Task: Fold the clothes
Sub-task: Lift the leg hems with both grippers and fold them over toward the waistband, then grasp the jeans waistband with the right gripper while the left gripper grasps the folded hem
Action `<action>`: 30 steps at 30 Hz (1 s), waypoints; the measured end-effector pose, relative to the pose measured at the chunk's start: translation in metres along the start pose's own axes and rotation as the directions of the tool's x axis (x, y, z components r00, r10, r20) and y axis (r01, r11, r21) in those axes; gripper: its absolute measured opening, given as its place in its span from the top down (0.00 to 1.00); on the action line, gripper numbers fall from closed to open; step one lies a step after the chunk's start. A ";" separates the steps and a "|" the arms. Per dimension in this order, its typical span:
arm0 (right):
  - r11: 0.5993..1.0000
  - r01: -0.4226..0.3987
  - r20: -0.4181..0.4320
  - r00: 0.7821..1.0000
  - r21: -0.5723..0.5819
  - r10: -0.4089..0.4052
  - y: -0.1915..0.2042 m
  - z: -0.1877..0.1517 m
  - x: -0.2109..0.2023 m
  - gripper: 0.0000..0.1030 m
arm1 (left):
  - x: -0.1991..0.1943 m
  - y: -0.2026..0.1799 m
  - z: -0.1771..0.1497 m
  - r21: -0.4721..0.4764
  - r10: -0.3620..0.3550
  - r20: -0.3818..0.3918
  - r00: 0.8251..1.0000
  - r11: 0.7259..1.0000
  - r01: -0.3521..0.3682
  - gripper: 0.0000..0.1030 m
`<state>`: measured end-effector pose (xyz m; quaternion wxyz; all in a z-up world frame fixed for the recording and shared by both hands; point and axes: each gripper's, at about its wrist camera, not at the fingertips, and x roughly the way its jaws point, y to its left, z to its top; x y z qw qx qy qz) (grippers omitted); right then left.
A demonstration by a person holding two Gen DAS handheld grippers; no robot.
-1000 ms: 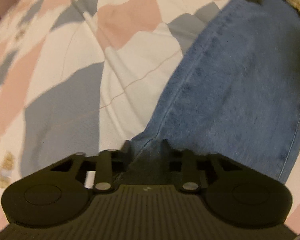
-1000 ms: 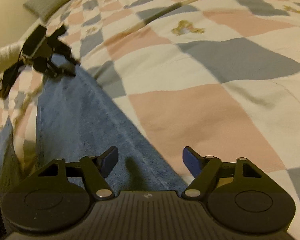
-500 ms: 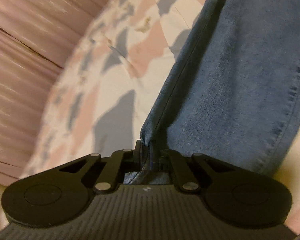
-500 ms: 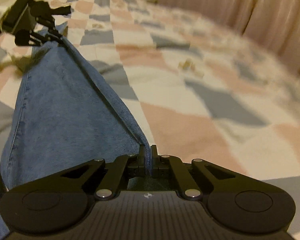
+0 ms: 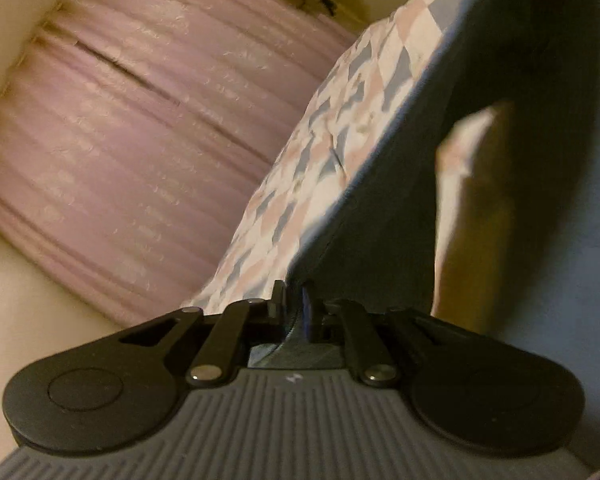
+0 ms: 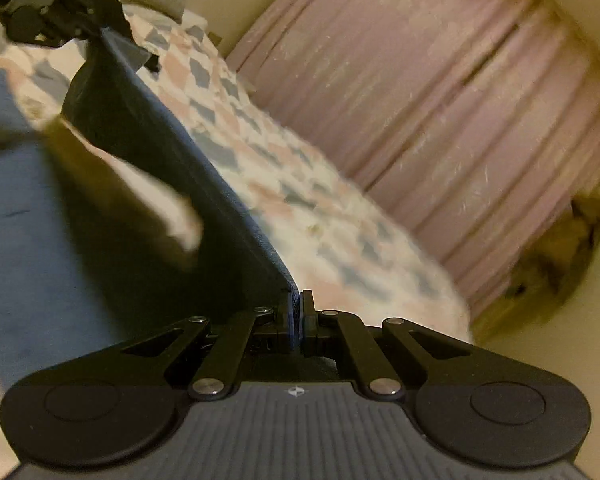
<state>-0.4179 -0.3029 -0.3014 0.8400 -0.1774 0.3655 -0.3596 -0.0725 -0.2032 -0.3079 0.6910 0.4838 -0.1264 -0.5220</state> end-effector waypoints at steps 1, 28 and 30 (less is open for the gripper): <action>0.999 -0.022 -0.044 0.999 0.048 0.024 0.015 -0.014 -0.007 0.93 | -0.017 -0.014 -0.010 -0.054 -0.022 -0.033 0.999 0.998 0.021 0.88; -0.264 0.128 -0.120 0.992 0.956 0.045 -0.136 -0.232 0.057 0.43 | -0.079 0.014 -0.125 -0.963 -0.214 -0.223 0.951 0.202 -0.181 0.53; -0.240 0.144 -0.139 0.990 0.960 0.039 -0.133 -0.228 0.066 0.41 | -0.073 0.017 -0.148 -0.977 -0.214 -0.215 0.953 0.056 -0.207 0.53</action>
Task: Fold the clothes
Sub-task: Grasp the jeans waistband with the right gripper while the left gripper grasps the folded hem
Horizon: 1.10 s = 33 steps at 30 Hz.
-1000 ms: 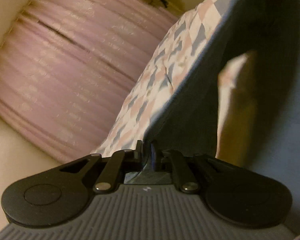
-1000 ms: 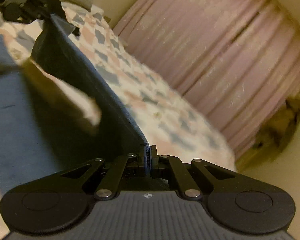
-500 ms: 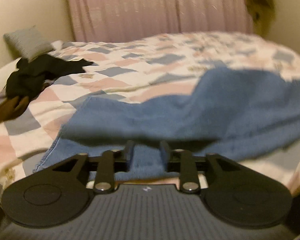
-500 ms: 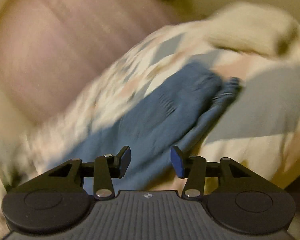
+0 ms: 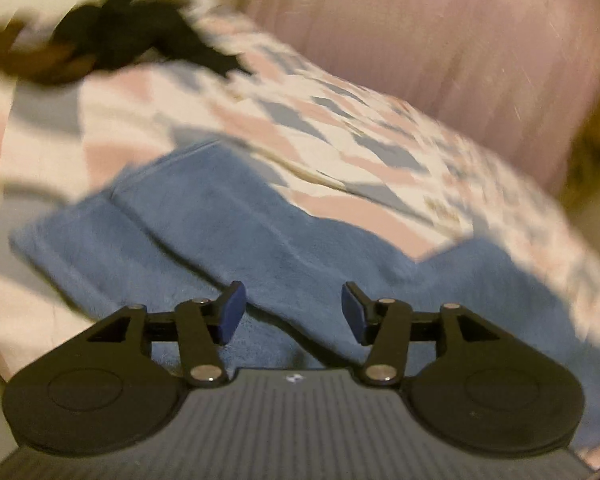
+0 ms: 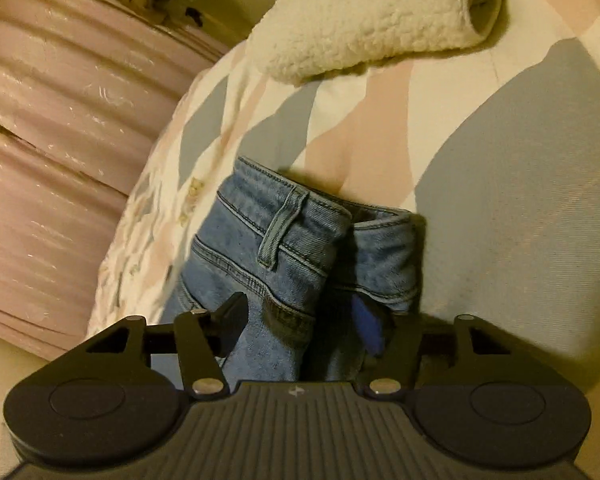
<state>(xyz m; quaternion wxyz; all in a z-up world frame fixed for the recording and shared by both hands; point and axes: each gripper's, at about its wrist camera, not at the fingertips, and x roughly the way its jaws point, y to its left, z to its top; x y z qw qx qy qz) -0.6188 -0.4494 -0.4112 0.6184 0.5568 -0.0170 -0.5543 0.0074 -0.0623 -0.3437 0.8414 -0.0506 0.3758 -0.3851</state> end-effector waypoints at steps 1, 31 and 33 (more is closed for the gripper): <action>1.000 0.004 0.008 1.000 -0.015 -0.004 0.002 -0.002 0.003 0.40 | 0.006 0.011 0.003 -0.069 0.003 -0.001 1.000 0.998 -0.003 0.53; 1.000 0.008 0.000 1.000 -0.001 -0.008 -0.030 -0.001 -0.050 0.89 | 0.022 0.157 0.013 -0.440 0.114 0.034 0.993 0.894 -0.087 0.99; 1.000 0.004 0.012 1.000 0.019 -0.005 -0.029 0.001 -0.053 0.81 | 0.018 0.165 0.008 -0.490 0.075 0.062 0.995 0.871 -0.035 0.98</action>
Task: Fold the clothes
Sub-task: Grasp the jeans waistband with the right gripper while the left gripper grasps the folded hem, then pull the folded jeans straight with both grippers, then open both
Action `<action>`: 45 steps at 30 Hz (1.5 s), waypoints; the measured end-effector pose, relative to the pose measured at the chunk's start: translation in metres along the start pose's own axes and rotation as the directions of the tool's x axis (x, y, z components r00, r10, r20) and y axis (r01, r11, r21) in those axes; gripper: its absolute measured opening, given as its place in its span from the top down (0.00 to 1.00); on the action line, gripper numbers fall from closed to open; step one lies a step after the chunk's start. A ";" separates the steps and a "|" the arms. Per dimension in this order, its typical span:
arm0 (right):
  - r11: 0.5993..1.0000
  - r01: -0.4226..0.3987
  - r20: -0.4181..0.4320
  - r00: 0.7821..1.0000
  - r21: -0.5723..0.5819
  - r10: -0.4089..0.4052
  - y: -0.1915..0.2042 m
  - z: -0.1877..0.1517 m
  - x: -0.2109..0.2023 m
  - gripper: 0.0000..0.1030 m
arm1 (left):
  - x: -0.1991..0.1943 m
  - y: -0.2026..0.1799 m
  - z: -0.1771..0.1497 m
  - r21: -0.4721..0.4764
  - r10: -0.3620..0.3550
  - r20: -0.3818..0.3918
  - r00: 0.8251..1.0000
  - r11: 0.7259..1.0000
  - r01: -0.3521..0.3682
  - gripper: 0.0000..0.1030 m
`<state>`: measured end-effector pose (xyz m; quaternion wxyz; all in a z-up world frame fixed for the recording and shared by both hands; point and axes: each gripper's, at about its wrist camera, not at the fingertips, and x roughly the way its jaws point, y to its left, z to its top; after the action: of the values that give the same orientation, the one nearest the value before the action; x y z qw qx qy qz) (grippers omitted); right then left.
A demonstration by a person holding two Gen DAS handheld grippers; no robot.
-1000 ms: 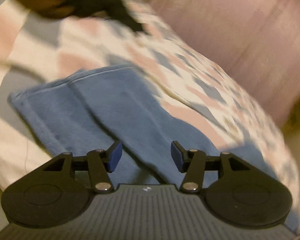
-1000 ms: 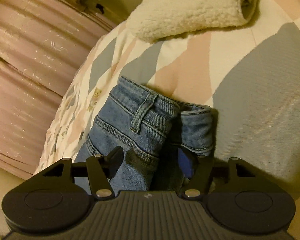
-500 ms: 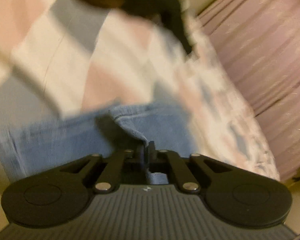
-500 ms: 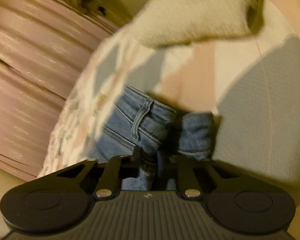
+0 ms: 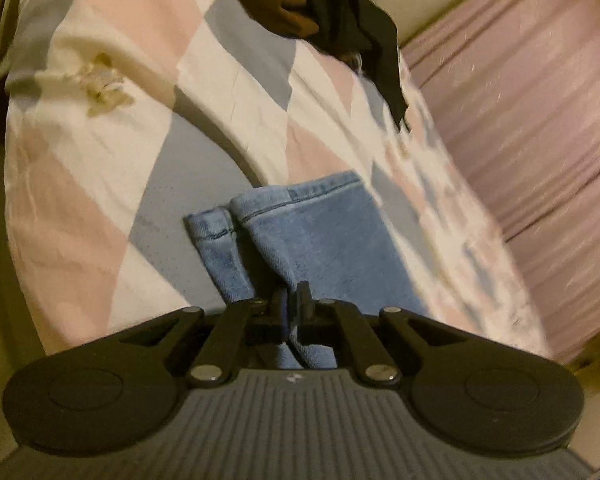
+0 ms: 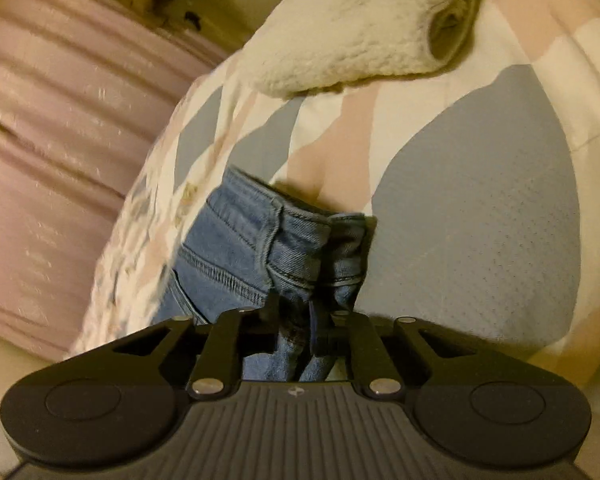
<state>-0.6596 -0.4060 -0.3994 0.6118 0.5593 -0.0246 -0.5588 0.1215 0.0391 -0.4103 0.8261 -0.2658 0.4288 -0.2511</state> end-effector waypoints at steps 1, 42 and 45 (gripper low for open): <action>1.000 0.004 0.003 1.000 -0.008 -0.003 0.003 0.001 -0.001 0.78 | 0.000 -0.001 0.001 -0.004 -0.006 -0.004 1.000 1.000 0.006 0.96; 0.960 0.096 -0.009 0.995 -0.263 -0.101 0.015 0.007 -0.030 0.92 | -0.028 -0.019 -0.032 0.382 0.086 0.093 0.992 0.917 -0.115 0.97; 0.950 0.068 0.034 0.998 -0.304 -0.060 0.023 0.007 -0.037 0.92 | -0.029 -0.022 -0.031 0.404 0.072 0.101 0.992 0.908 -0.107 0.95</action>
<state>-0.6632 -0.3901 -0.3584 0.6721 0.4516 0.0727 -0.5823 0.0770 0.0347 -0.3948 0.8913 -0.0775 0.3435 -0.2855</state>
